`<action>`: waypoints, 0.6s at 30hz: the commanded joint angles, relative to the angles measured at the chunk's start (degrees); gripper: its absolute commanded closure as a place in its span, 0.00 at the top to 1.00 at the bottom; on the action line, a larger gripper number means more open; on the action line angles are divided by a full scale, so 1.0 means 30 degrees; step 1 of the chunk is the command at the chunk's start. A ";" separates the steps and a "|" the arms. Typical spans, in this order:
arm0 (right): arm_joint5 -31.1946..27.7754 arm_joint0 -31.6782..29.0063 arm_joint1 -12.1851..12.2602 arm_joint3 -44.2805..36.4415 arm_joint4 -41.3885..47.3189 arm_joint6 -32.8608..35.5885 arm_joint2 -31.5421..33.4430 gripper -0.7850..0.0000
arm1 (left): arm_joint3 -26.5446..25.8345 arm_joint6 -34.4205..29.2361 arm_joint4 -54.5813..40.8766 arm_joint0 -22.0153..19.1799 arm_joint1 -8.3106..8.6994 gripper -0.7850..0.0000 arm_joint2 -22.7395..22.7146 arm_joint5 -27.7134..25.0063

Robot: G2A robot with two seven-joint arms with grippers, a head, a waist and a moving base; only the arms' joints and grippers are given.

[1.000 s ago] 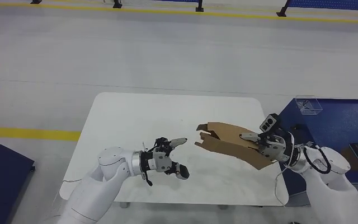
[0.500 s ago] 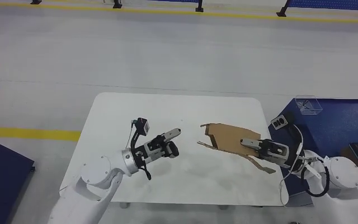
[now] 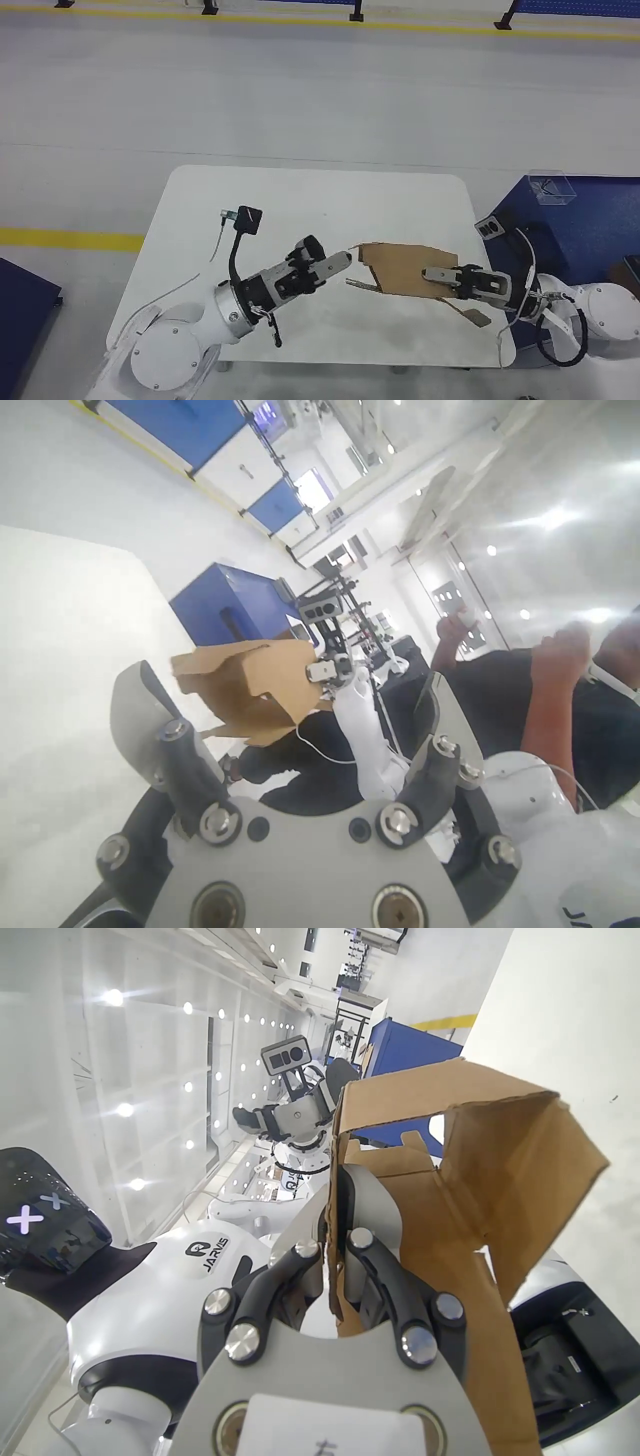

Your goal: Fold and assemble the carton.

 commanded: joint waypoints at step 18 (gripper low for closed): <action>-0.0057 -0.0397 0.0171 -0.0034 -0.0145 0.0419 0.0248 0.00 | 0.1590 -0.1101 -0.1881 -0.2392 -0.0733 1.00 0.2893 0.1064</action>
